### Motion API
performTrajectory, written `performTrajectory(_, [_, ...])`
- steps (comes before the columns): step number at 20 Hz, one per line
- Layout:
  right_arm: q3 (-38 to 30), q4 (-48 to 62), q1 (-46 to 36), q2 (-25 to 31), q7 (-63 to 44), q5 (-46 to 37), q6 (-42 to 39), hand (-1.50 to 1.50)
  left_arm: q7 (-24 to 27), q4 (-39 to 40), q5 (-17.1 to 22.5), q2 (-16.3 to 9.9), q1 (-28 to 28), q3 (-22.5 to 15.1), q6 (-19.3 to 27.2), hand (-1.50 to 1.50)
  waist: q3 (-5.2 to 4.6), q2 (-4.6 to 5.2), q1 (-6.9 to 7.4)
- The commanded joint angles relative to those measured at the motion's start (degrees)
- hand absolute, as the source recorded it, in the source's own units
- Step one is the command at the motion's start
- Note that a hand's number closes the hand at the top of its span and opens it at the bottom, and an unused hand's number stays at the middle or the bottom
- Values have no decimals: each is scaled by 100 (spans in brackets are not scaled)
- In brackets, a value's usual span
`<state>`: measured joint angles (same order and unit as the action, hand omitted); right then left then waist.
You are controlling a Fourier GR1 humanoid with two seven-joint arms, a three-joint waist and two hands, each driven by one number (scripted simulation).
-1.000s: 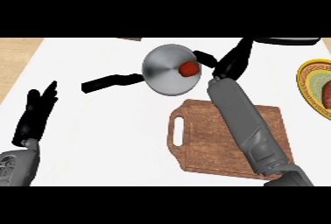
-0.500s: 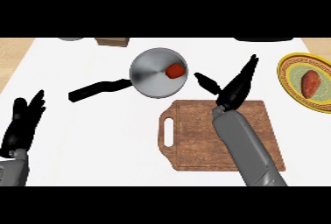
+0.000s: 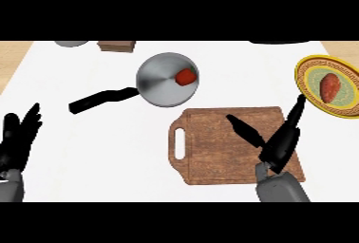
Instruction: Pick the bell pepper from the cutting board and place it in the pan
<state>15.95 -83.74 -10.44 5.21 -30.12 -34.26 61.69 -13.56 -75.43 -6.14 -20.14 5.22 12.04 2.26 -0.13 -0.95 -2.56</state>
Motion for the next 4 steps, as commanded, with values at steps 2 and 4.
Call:
performTrajectory(2, [300, -2045, 1625, 449, -608, -591, -570, -150, -74, -126, 21, 7, -5, 4, -53, 0, 3, 43, 74])
performTrajectory(4, [272, -2657, 2077, 517, -867, -912, -752, -150, 202, 130, -45, 97, -20, -37, -43, 0, 3, 67, 113])
